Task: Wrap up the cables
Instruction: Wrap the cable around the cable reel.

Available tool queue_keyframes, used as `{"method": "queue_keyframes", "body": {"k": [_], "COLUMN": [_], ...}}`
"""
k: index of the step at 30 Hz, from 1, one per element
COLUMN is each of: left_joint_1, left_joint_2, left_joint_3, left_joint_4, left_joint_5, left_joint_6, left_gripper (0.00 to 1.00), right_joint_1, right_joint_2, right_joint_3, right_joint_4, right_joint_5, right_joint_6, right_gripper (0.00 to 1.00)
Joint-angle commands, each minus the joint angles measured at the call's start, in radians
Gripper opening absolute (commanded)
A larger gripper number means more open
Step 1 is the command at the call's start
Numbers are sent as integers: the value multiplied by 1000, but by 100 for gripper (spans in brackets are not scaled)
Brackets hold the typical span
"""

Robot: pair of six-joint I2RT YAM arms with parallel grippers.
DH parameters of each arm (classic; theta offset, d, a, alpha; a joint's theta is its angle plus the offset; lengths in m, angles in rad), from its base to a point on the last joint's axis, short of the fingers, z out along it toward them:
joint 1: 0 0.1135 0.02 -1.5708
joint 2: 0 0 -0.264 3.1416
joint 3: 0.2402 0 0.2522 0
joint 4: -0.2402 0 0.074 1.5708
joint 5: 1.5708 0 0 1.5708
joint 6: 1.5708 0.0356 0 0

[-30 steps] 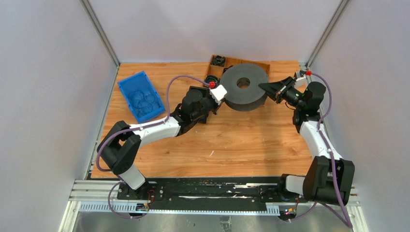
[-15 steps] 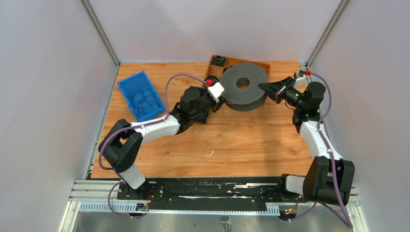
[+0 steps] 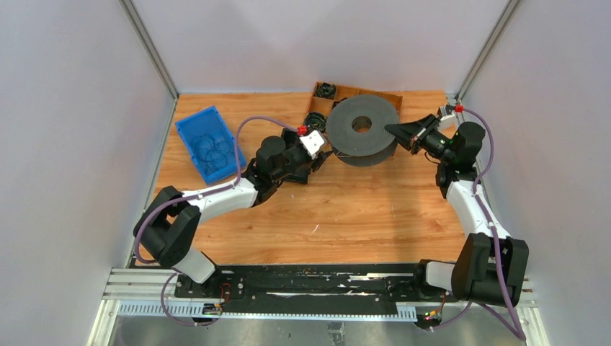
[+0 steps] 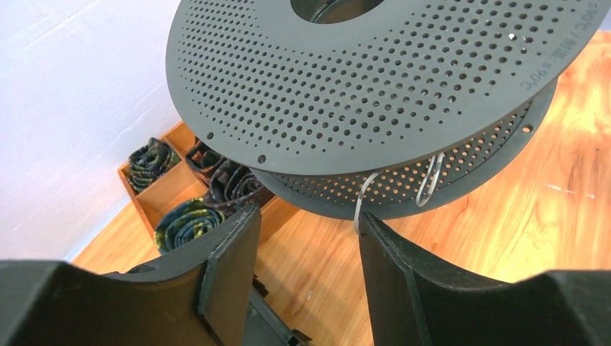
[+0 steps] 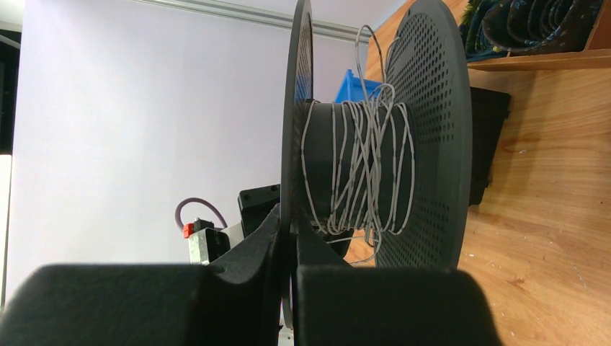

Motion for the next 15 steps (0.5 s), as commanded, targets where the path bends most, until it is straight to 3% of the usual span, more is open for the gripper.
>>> {"method": "queue_keyframes", "body": {"k": [1, 6, 15], "left_joint_1": [9, 14, 22], "left_joint_2": [-32, -47, -71], "left_joint_3": [-24, -37, -70], "left_joint_4": [14, -1, 48], "left_joint_5": [35, 65, 131], "left_joint_6": [66, 93, 40], "left_gripper": [58, 63, 81], "right_joint_1": [-4, -4, -4], "right_joint_2": [-31, -28, -31], "right_joint_3": [7, 8, -2], "right_joint_4": [73, 82, 90], "right_joint_5": [-19, -20, -18], "right_joint_6": [19, 25, 25], "right_gripper": [1, 1, 1]}}
